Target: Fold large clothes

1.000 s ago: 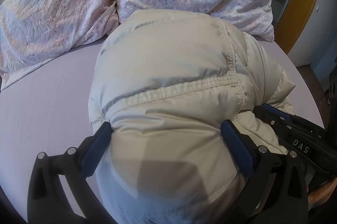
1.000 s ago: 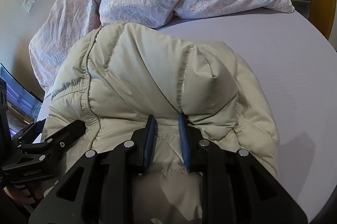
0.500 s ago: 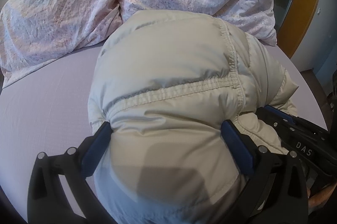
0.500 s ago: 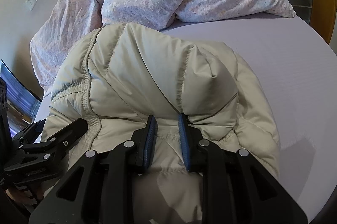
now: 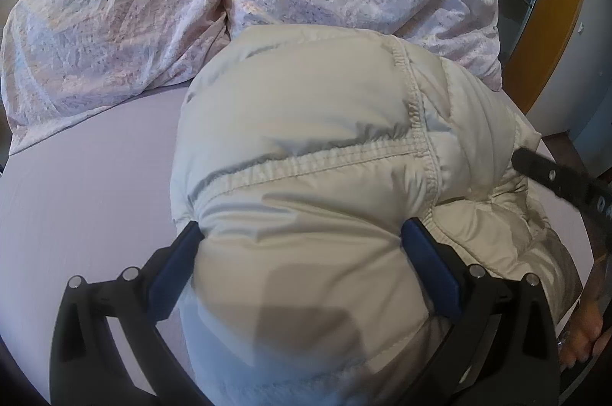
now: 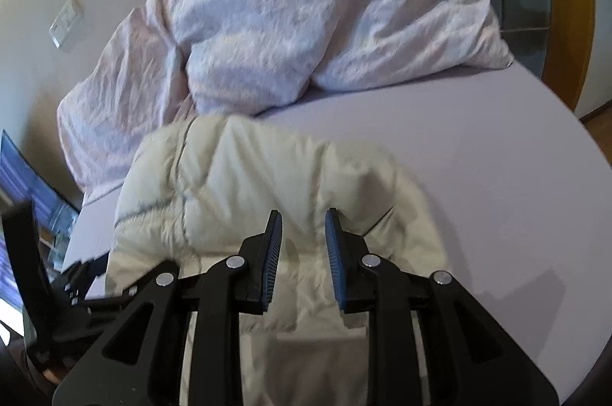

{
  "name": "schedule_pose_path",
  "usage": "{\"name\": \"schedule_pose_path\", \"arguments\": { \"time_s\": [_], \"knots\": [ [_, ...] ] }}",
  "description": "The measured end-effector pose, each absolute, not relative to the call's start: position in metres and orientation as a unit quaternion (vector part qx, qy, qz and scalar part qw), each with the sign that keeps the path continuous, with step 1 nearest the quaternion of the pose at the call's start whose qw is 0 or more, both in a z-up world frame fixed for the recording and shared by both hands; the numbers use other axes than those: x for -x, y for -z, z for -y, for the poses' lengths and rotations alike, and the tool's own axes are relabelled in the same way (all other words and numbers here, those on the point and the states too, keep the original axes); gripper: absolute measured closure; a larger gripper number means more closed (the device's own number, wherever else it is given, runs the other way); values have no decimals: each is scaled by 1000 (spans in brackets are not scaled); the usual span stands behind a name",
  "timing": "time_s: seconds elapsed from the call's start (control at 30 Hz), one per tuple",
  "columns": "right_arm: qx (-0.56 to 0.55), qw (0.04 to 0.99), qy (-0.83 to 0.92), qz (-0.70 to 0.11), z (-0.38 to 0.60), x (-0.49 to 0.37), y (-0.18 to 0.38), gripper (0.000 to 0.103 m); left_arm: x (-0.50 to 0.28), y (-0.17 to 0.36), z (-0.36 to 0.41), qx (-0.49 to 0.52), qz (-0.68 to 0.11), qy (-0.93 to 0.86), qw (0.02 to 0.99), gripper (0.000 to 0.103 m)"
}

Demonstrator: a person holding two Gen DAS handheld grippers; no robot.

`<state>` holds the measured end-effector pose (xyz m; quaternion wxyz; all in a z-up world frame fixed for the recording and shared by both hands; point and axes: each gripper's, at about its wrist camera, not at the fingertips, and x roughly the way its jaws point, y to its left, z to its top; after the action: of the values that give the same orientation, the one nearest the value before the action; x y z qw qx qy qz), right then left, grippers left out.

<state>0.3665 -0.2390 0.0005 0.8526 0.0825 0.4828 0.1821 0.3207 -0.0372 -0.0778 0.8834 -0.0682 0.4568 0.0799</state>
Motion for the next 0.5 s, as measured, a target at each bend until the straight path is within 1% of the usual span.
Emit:
{"name": "schedule_pose_path", "arguments": {
  "time_s": [0.17,0.5],
  "knots": [
    [-44,838,-159,-521,236,-370,27,80,-321,78,40,62,-456,-83,884,2],
    [-52,833,-171,-523,238,-375,43,81,-325,80,48,43,-456,-93,884,2]
  ]
}}
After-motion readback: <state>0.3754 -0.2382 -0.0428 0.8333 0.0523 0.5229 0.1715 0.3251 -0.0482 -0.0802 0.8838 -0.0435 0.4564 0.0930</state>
